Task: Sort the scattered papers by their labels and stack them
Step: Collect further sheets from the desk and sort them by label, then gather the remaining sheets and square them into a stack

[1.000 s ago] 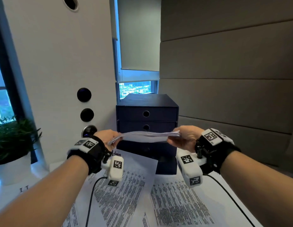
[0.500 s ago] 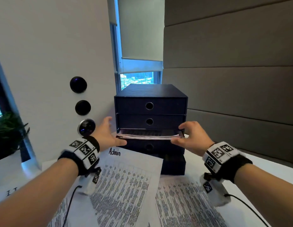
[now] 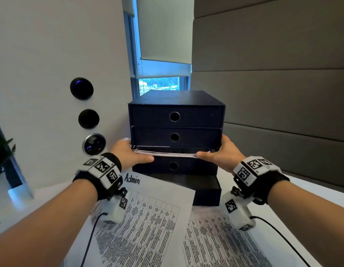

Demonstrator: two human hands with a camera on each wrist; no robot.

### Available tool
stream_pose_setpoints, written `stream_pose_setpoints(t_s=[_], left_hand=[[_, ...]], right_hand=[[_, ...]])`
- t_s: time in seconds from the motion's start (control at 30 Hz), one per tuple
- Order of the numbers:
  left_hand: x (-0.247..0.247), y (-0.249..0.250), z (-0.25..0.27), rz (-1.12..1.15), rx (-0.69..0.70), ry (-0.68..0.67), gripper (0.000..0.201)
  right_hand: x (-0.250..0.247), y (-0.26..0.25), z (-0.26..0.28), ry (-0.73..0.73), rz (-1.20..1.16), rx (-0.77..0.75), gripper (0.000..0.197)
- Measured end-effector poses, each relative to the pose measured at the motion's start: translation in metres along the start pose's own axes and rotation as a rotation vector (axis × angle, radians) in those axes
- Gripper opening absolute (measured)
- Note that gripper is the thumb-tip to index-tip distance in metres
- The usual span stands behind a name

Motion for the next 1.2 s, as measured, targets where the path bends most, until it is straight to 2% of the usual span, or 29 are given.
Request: stream_pose_setpoints(t_s=[0.07,0.2,0.27,0.37,0.43,0.5,0.57,0.7,0.8,0.87,0.93,1.03,1.1,1.2], left_hand=[[-0.001,-0.002,-0.002,0.007,-0.016,0.018,0.044],[-0.004,-0.004,-0.010,-0.061,-0.090,0.125,0.063],[-0.004,-0.003,-0.014,-0.086,-0.112,0.149,0.067],[-0.001,-0.003,-0.020,-0.074,-0.091,0.159,0.076],[0.004,-0.002,-0.025,-0.106,-0.037,0.059,0.093],[0.009,-0.011,-0.039,-0.205,0.008,0.007,0.113],[0.007,-0.007,-0.040,-0.282,-0.002,0.053,0.104],[0.002,0.007,-0.033,-0.399,-0.044,0.235,0.053],[0.004,0.007,-0.038,-0.427,-0.044,0.261,0.046],[0.006,0.002,-0.039,-0.385,-0.037,0.231,0.044],[0.005,-0.001,-0.031,-0.302,-0.031,0.163,0.046],[-0.002,-0.006,-0.001,-0.253,-0.060,0.110,0.056],[-0.013,-0.008,0.023,-0.285,-0.062,0.106,0.060],[-0.037,-0.009,0.066,-0.340,-0.062,0.042,0.042]], right_hand=[[0.003,0.000,-0.001,0.077,0.107,0.004,0.083],[0.001,-0.005,-0.002,0.190,0.224,0.064,0.067],[0.002,-0.004,-0.003,0.168,0.192,0.074,0.073],[0.003,-0.004,0.001,0.017,0.081,0.068,0.099],[0.003,-0.005,0.004,-0.039,0.109,0.050,0.106],[0.001,-0.006,0.003,-0.003,0.217,0.056,0.101],[0.000,-0.007,0.002,0.085,0.330,0.083,0.089],[0.001,-0.006,-0.004,0.222,0.385,0.141,0.073],[0.000,0.003,-0.009,0.252,0.368,0.160,0.069],[-0.002,0.011,-0.011,0.239,0.367,0.154,0.065],[-0.003,0.019,-0.005,0.172,0.381,0.163,0.066],[-0.002,0.026,0.021,-0.020,0.467,0.213,0.075],[-0.002,0.024,0.049,-0.132,0.543,0.208,0.069],[-0.003,0.013,0.100,-0.282,0.688,0.149,0.064]])
Point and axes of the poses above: each hand's wrist, its own z-axis away from the middle knuckle, its own x-axis out of the palm, y = z × x, the point moved 3 cm from there along -z, towards the middle knuckle, and after that the axes turned 6 degrees about y, right-handed, at the moved point
